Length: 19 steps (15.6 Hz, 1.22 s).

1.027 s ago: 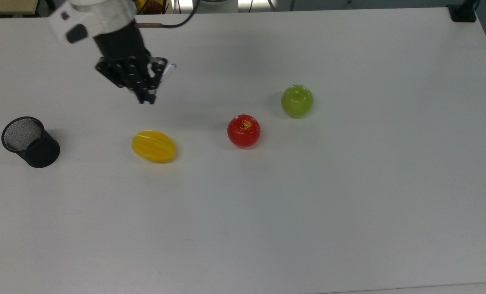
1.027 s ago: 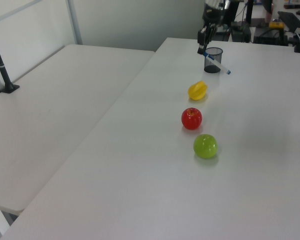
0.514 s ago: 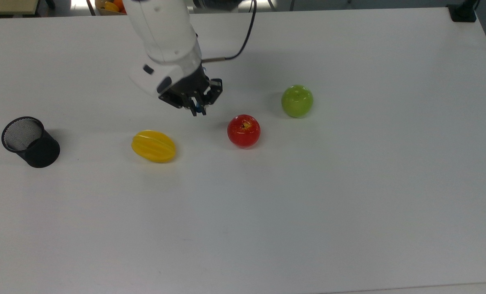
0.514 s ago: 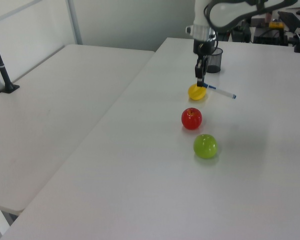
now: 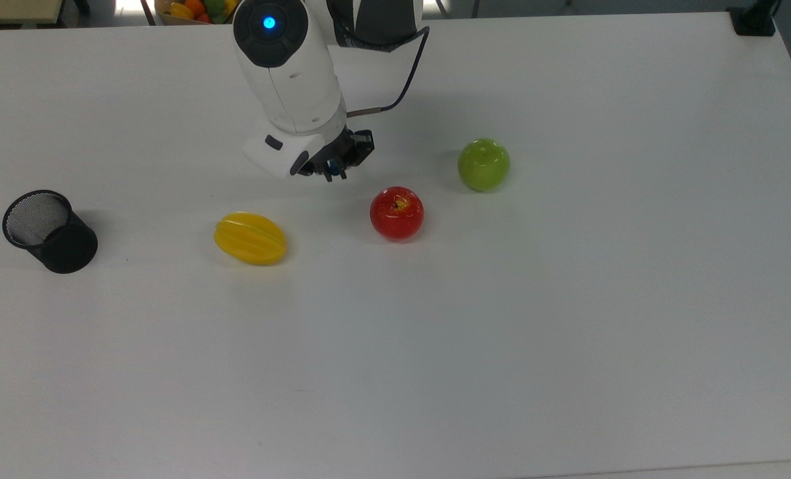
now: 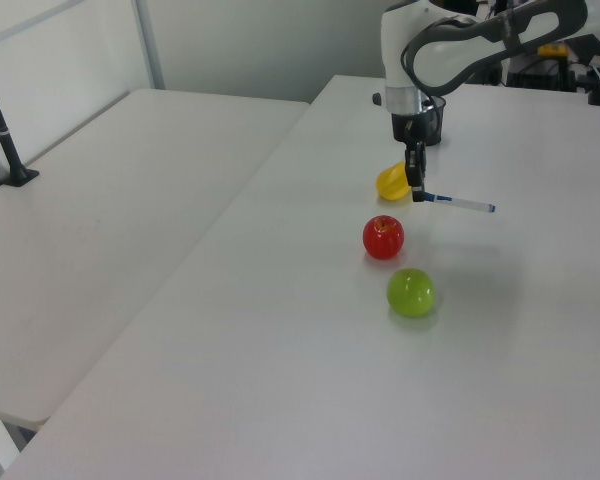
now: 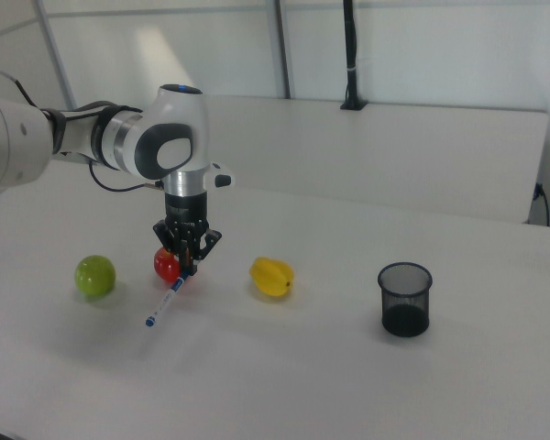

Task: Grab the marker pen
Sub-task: 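Carry the marker over the table beside the red apple and lower it, then open the gripper to release the marker onto the table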

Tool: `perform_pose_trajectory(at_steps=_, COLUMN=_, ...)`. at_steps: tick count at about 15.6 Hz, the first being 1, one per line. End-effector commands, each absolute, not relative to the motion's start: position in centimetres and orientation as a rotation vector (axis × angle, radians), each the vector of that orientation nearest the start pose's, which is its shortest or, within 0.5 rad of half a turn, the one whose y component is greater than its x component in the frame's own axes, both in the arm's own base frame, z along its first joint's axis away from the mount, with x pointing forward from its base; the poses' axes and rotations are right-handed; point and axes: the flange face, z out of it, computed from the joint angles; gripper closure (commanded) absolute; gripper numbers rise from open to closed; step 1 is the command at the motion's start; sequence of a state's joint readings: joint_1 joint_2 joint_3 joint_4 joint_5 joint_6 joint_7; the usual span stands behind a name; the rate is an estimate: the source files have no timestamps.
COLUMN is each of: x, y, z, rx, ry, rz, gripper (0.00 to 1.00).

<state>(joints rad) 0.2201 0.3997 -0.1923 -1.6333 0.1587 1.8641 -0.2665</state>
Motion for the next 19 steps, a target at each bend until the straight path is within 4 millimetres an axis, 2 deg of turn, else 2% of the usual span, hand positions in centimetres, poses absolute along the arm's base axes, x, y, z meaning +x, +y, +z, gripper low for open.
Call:
perform_pose_trajectory(at_steps=1, x=59.2, y=3.1, z=38.7, rx=-2.973, ry=-0.392, rz=0.288, gripper=0.90)
perform_pose_trajectory(at_steps=2, x=58.5, y=3.1, z=38.1, rx=-2.964, ry=-0.387, rz=0.304, gripper=0.90)
perform_pose_trajectory(at_steps=5, x=58.0, y=3.7, z=37.3, rx=-2.956, ry=-0.397, rz=0.277, gripper=0.90)
perform_pose_trajectory(at_steps=10, x=58.5, y=3.7, z=34.2, rx=-3.004, ry=-0.390, rz=0.256, gripper=0.90)
perform_pose_trajectory(at_steps=13, x=58.6, y=3.4, z=32.4, rx=-3.017, ry=-0.356, rz=0.298, gripper=0.85)
perform_pose_trajectory(at_steps=15, x=58.9, y=3.2, z=32.2, rx=-3.032, ry=-0.282, rz=0.280, gripper=0.78)
perform_pose_trajectory(at_steps=17, x=58.9, y=3.0, z=31.9, rx=-3.038, ry=-0.232, rz=0.284, gripper=0.53)
perform_pose_trajectory(at_steps=19, x=59.2, y=3.0, z=31.5, rx=-3.041, ry=-0.225, rz=0.266, gripper=0.47)
